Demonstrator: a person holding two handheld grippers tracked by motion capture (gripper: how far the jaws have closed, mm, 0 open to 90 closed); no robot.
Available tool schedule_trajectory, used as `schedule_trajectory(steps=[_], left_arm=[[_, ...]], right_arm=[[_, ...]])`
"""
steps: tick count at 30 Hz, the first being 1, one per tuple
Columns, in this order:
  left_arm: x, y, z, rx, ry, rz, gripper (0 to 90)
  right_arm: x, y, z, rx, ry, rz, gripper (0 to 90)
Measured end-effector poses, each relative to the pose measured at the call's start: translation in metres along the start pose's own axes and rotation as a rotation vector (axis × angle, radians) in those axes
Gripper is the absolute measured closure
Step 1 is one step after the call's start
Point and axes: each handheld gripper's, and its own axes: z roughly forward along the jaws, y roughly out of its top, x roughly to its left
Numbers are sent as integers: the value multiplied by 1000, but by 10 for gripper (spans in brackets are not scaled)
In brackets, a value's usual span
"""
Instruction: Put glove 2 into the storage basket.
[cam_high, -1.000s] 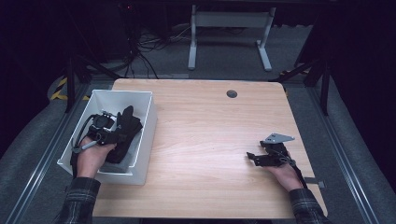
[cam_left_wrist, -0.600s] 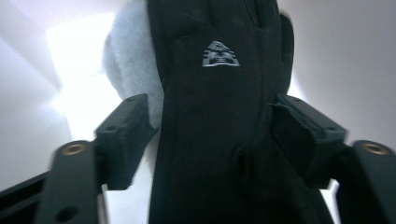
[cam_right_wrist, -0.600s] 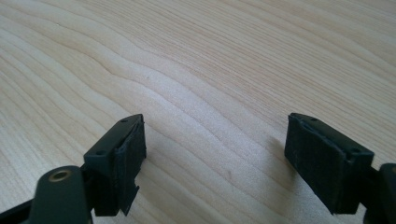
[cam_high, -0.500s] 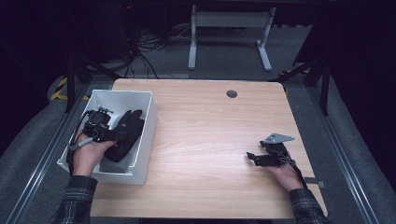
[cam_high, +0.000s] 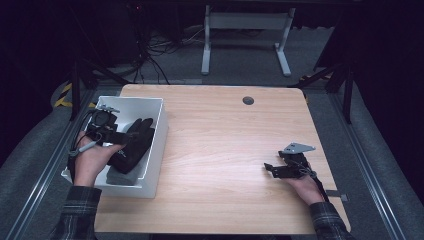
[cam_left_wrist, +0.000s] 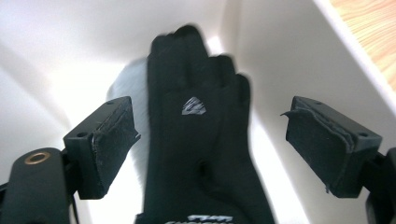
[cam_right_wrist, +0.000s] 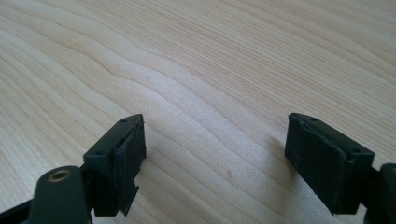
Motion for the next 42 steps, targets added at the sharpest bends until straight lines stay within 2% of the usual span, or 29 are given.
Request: schedule_trajectory(steps=[8,10,13,22,32,42], left_arm=[[-25,17,-9,-52,-67,53,166],[-35,22,-10,-68,-95,68,166],[-45,27,-10,-78,-109,90,166],[-81,41,-4,-101,-185,145,166],[-120,48,13,-123,-252,192,166],[-172,39,46,-109,-327,258,166]], right_arm=[[0,0,0,0,0,0,209],[0,0,0,0,0,0,209],[0,0,0,0,0,0,210],[0,0,0,1,0,1,209],[0,0,0,0,0,-1,208],[0,0,0,2,0,-2,202]])
